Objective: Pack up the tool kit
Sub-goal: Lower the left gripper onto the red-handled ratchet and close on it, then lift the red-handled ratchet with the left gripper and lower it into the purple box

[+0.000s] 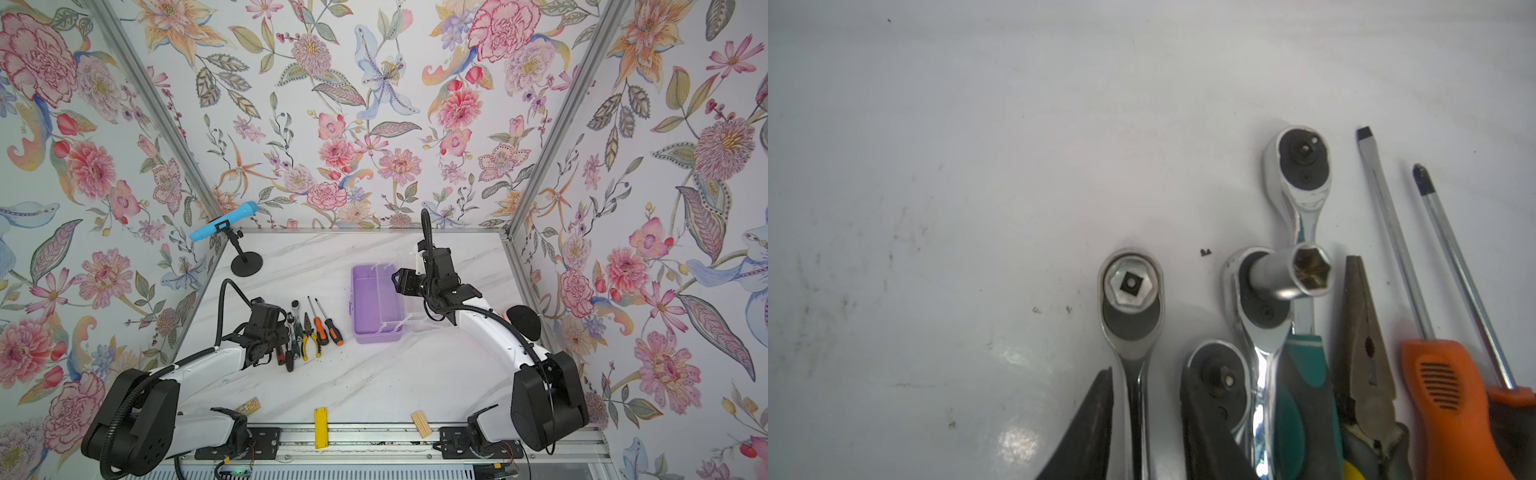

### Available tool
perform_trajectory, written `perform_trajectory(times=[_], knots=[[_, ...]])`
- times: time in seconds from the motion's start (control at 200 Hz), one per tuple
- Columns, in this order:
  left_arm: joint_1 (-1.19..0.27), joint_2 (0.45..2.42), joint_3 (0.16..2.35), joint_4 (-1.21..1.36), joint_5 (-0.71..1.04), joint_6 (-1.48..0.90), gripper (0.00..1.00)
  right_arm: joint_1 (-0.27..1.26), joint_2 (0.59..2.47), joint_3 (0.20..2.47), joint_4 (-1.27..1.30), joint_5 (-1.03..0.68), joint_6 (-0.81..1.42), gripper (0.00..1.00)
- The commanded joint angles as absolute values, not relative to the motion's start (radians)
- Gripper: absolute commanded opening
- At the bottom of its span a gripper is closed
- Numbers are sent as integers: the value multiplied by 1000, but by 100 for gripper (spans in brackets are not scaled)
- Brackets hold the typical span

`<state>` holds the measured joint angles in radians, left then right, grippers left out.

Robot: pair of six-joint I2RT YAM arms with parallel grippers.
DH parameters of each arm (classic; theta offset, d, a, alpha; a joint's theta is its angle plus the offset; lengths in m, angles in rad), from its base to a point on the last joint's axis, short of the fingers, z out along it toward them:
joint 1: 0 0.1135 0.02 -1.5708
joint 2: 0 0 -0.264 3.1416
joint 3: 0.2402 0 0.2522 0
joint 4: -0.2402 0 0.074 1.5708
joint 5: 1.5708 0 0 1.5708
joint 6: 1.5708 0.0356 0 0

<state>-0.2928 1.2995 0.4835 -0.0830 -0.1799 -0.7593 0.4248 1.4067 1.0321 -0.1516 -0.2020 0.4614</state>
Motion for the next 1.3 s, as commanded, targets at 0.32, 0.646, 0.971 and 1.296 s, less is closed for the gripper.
perform_trajectory(times=[0.32, 0.646, 0.971, 1.296], knots=[[-296, 1349, 469, -84, -192, -756, 26, 419, 1415, 1031, -148, -195, 465, 62], [-298, 1383, 487, -110, -202, -746, 14, 418, 1414, 1032, -156, -178, 456, 62], [-295, 1330, 554, -191, -230, -713, 0, 419, 1420, 1036, -161, -182, 458, 62], [-325, 1211, 707, -248, -127, -709, 0, 418, 1403, 1037, -161, -182, 463, 62]])
